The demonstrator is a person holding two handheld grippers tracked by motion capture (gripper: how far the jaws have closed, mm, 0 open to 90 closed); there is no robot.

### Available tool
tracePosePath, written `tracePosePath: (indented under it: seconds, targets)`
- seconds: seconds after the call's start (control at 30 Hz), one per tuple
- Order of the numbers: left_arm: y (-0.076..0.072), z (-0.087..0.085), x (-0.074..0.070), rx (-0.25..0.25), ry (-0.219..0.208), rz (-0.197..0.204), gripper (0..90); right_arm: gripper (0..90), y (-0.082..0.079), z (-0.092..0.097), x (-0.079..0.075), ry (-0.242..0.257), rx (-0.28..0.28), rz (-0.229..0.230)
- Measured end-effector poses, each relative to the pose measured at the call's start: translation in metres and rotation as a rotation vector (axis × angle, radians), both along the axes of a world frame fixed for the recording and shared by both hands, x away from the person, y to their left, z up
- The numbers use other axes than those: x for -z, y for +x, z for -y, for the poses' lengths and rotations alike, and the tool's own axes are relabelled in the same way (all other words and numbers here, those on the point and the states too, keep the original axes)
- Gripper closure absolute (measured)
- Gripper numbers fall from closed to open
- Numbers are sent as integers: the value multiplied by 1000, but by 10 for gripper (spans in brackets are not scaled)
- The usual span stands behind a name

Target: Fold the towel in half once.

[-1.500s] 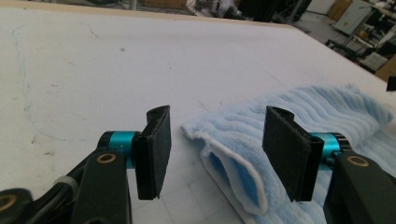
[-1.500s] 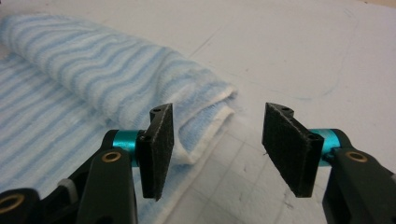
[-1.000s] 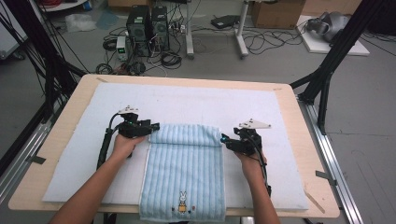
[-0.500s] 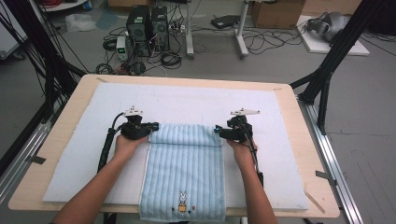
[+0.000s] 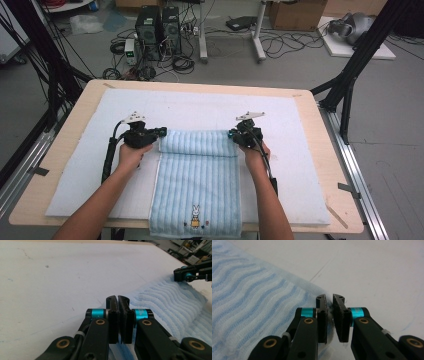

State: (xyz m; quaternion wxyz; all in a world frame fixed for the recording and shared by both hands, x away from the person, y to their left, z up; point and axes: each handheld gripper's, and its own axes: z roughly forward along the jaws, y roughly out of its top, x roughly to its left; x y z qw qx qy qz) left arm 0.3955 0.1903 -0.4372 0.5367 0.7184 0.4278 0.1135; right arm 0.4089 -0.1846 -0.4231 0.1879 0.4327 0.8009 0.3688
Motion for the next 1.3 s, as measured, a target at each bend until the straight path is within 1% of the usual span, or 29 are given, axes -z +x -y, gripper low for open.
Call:
tracePosePath:
  seconds: [0.1,0.2,0.23,0.27,0.37,0.4,0.43,0.47,0.53,0.6,0.67,0.7,0.8,0.93,1.03,1.1,1.3]
  targets:
    - [-3,-1,-3,2,-20,9,867,824,-6,2,-9,8,-9,55]
    - [-8,-3,-5,9,-41,12,867,824,-12,3,-16,28,-23,76]
    - [-9,-4,-6,16,-36,17,867,823,-15,4,-18,38,-26,79]
    - [-12,-5,-7,15,-41,21,867,824,-18,5,-19,38,-32,87]
    - [-20,-6,-8,26,-27,42,867,823,-29,6,-21,51,-50,105]
    - [-23,-6,-8,30,-14,50,866,823,-33,6,-21,57,-51,103]
    - [-27,-6,-7,32,-12,58,867,822,-37,7,-21,59,-55,102]
    - [-30,-7,-7,41,-12,61,867,821,-39,7,-21,52,-65,92]
    - [-37,-7,-5,50,-8,63,867,822,-47,7,-22,57,-74,115]
    - [-44,-7,-4,63,-14,67,866,823,-56,7,-22,57,-79,116]
    - [-52,-8,-1,75,-6,61,865,822,-64,8,-21,56,-81,119]
    - [-57,-9,1,79,-2,69,865,823,-68,9,-20,55,-84,120]
    - [-69,-10,4,89,2,65,865,822,-82,12,-17,68,-87,120]
    - [-87,-8,6,107,29,79,864,822,-99,14,-10,72,-93,119]
    - [-98,-7,7,113,32,75,864,822,-110,16,-4,80,-94,103]
    - [-104,-7,9,117,36,70,863,822,-118,16,-1,75,-92,98]
    - [-123,-5,11,133,51,63,860,822,-138,19,-4,76,-102,109]
